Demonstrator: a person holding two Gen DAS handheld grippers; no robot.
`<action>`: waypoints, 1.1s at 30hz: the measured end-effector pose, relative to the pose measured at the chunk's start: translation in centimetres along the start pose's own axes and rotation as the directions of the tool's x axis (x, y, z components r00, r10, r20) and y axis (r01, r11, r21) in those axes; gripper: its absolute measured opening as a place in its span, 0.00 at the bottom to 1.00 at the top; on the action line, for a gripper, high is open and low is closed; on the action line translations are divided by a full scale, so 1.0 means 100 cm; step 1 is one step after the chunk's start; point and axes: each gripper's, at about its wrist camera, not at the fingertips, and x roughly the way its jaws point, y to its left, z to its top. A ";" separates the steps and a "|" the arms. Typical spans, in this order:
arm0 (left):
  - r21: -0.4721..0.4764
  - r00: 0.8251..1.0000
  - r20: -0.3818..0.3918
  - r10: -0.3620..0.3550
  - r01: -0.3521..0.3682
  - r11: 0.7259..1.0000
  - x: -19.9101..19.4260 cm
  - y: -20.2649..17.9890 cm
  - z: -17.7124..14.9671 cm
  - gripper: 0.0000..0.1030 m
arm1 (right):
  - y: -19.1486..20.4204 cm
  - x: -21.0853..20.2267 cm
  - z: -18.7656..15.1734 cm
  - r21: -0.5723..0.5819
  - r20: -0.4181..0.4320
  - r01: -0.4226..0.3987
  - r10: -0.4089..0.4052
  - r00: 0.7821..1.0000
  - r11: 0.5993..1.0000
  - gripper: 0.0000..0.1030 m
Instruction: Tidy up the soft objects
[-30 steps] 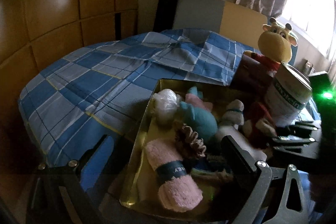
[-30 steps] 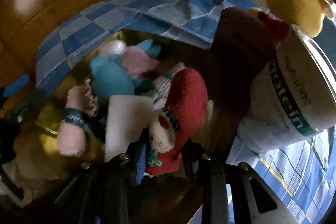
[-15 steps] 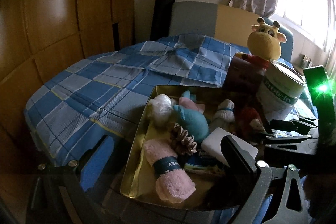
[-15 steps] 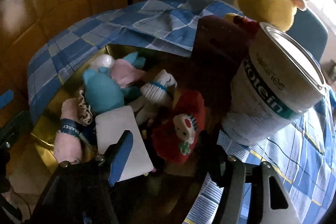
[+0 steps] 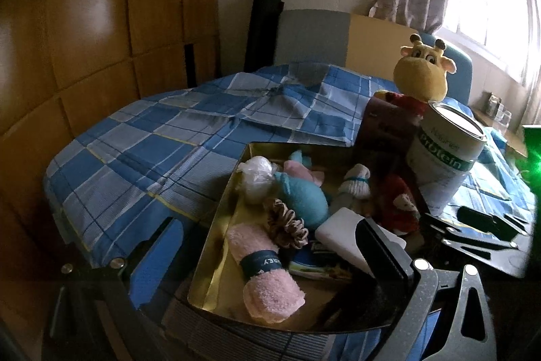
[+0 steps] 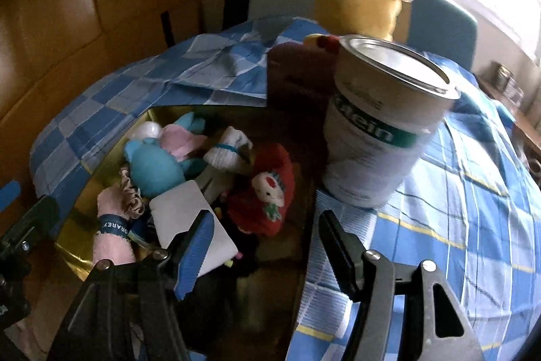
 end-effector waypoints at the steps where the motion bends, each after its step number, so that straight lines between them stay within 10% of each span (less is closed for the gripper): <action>1: -0.002 1.000 0.001 -0.001 0.001 1.000 -0.001 -0.001 0.000 1.00 | -0.001 -0.003 -0.002 0.012 0.010 0.013 -0.013 1.000 1.000 0.63; 33: 0.024 0.999 -0.031 -0.028 0.029 0.999 -0.004 -0.029 -0.010 1.00 | -0.009 -0.025 -0.030 0.066 0.057 0.100 -0.104 0.993 0.993 0.63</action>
